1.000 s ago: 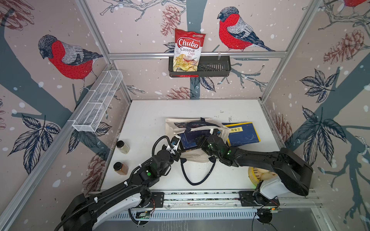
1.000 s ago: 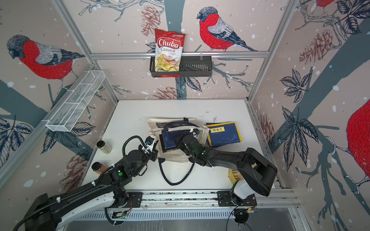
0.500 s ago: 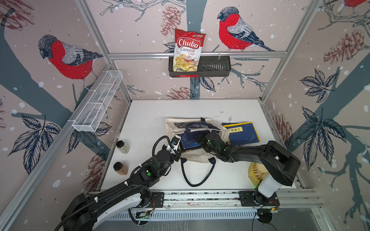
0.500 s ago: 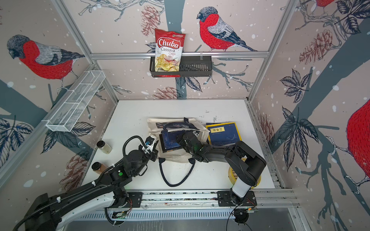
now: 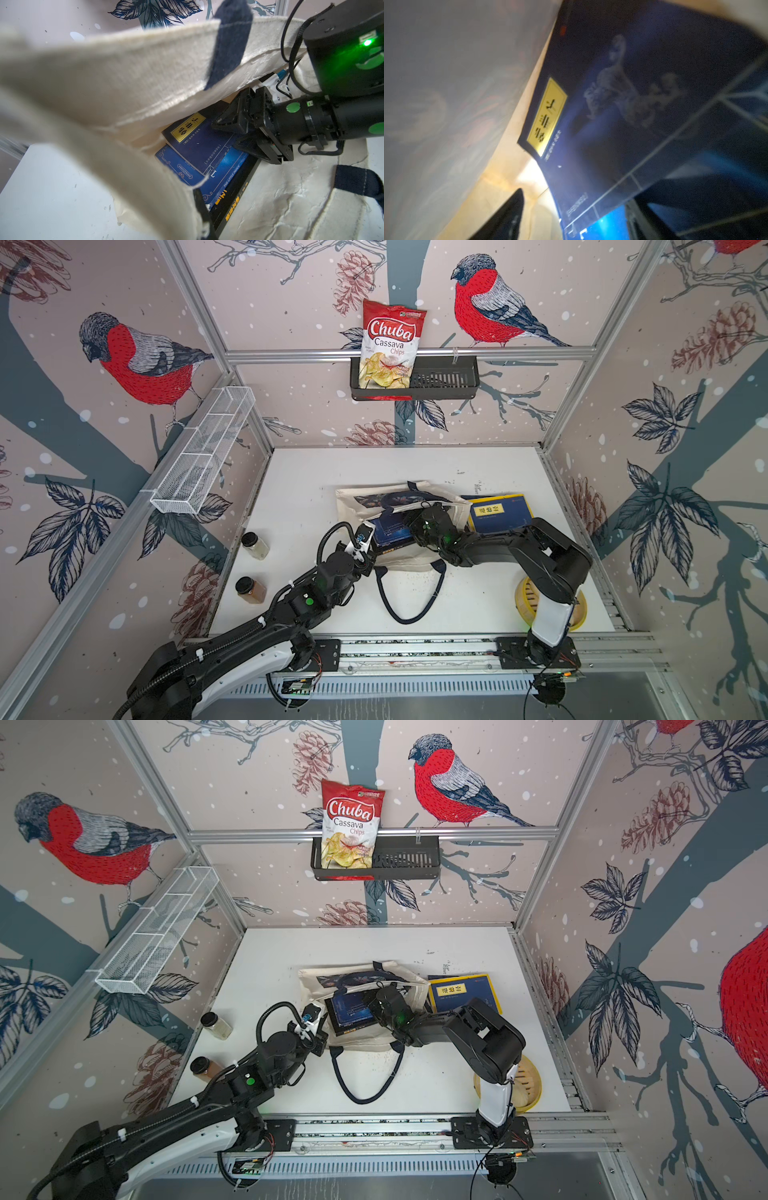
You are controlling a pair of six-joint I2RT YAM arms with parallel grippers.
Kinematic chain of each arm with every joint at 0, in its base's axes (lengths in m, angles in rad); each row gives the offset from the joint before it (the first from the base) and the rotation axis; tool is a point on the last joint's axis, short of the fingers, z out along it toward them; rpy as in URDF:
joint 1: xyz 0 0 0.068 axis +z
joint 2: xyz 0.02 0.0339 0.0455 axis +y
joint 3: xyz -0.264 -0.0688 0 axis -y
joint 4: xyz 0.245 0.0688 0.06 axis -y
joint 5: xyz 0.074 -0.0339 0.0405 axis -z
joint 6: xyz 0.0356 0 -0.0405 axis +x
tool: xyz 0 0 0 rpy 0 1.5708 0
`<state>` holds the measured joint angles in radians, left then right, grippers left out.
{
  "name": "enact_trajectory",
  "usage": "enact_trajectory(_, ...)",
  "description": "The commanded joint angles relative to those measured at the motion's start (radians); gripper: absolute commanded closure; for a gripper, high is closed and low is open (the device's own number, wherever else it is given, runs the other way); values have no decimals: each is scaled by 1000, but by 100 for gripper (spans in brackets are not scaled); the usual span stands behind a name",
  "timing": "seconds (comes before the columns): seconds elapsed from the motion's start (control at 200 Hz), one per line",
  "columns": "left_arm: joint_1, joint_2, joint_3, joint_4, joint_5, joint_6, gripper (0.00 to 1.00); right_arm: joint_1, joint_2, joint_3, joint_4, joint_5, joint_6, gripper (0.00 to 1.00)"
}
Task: Take out the books from the canvas bag
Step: Pick up the book from the canvas bag.
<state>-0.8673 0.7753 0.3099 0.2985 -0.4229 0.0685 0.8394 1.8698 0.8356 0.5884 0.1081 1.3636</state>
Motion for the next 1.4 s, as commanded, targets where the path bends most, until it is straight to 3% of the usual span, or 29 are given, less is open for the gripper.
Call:
enact_trajectory(0.0, -3, -8, 2, 85, 14, 2, 100, 6, 44, -12, -112, 27, -24, 46)
enact_trajectory(0.195, -3, -14, 1, 84, 11, 4, 100, 18, 94, 32, -40, 36, -65, 54)
enact_trajectory(0.405, -3, -14, 1, 88, 12, 2, 100, 34, 46, 79, -14, 107, -127, 51)
enact_trajectory(0.785, -4, -20, -1, 91, 4, 2, 100, -10, 90, 121, 6, 29, -66, 51)
enact_trajectory(0.921, -2, -21, -2, 93, 7, 1, 100, -16, 110, 119, 40, 8, -59, 67)
enact_trajectory(1.026, -2, -22, -2, 92, 12, 2, 100, -16, 119, 128, 49, 6, -81, 70)
enact_trajectory(1.076, -3, -20, -2, 92, 17, 5, 100, -16, 122, 137, 46, 20, -108, 78)
enact_trajectory(1.156, -3, -18, -2, 90, 31, 9, 100, -18, 126, 141, 36, 59, -125, 80)
enact_trajectory(1.291, -3, -19, -3, 90, 50, 13, 100, -41, 148, 134, 102, 21, -117, 83)
enact_trajectory(1.396, -4, -19, -2, 90, 57, 14, 100, -44, 148, 143, 99, 13, -131, 92)
